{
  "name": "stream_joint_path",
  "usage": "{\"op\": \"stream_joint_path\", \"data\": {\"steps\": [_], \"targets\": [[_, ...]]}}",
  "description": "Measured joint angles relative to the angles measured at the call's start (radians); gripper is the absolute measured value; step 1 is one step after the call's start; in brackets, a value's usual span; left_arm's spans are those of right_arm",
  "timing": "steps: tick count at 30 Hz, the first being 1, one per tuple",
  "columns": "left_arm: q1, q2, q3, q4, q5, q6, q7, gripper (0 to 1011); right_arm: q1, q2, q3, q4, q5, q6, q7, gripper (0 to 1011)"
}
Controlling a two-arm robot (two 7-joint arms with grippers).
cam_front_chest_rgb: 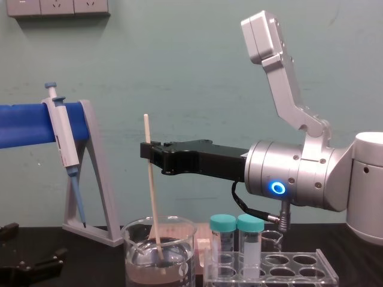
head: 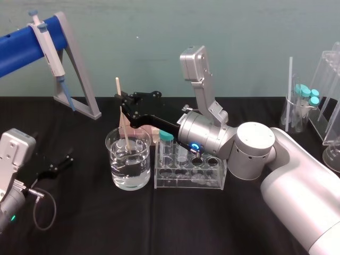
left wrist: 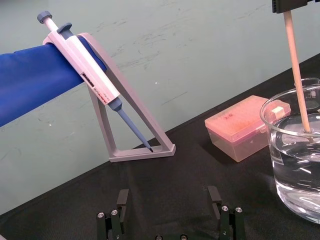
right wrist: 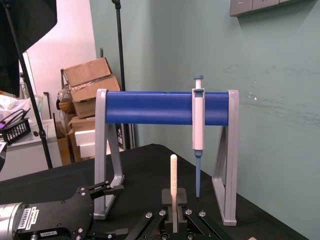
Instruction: Hold the thermometer with one hand and immerse one end into the beaker, then reinsert it into the test tube rack.
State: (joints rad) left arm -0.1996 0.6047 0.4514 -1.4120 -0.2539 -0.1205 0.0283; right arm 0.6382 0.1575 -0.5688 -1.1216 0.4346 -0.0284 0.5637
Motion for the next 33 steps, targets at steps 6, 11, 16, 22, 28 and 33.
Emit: {"op": "stream_joint_path", "data": {"steps": [6,11,16,22,28,33], "targets": [[0.0,0.0,0.0,0.0,0.0,0.0,0.0,1004,0.0,0.0,0.0,0.0,0.0,0.0,0.0,52],[0.0,0.0,0.0,0.0,0.0,0.0,0.0,1004,0.0,0.0,0.0,0.0,0.0,0.001,0.0,52],[0.0,0.0,0.0,0.0,0.0,0.0,0.0,1004,0.0,0.0,0.0,0.0,0.0,0.001,-0.001,52],[0.0,0.0,0.0,0.0,0.0,0.0,0.0,1004,0.0,0.0,0.0,0.0,0.0,0.002,-0.001,52],[0.0,0.0,0.0,0.0,0.0,0.0,0.0,1004,0.0,0.0,0.0,0.0,0.0,0.002,-0.001,52],[0.0,0.0,0.0,0.0,0.0,0.0,0.0,1004,0.0,0.0,0.0,0.0,0.0,0.002,-0.001,52]]}}
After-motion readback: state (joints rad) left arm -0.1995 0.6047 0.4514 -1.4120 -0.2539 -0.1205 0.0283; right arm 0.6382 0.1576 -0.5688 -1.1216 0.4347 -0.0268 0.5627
